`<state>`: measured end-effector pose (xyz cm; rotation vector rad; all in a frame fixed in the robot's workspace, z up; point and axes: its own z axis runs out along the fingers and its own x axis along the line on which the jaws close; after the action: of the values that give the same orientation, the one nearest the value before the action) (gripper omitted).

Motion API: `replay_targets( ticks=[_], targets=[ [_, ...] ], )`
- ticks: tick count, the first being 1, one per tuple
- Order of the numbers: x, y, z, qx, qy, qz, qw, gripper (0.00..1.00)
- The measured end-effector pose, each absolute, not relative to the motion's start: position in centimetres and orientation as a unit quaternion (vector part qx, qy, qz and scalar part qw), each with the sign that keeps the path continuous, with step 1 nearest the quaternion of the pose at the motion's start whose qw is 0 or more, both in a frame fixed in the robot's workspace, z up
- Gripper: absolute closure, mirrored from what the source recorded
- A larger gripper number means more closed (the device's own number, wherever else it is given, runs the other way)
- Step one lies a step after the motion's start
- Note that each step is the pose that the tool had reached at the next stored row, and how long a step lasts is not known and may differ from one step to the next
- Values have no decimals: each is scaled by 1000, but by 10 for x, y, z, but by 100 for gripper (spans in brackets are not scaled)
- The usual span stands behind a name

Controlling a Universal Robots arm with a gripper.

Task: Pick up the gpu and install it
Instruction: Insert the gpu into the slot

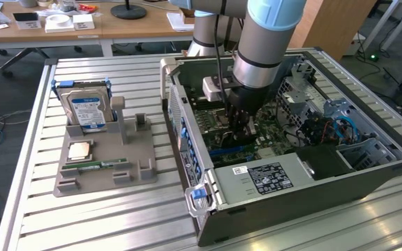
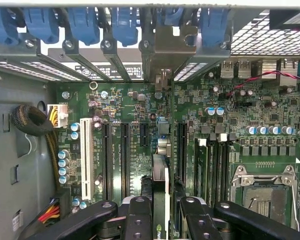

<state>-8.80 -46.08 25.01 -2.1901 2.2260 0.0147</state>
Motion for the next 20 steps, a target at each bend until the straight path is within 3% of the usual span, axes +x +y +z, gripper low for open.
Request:
replay_targets(
  ticks=[20],
  targets=[
    [-89, -461, 247, -701, 713, 5, 9, 74]
  ],
)
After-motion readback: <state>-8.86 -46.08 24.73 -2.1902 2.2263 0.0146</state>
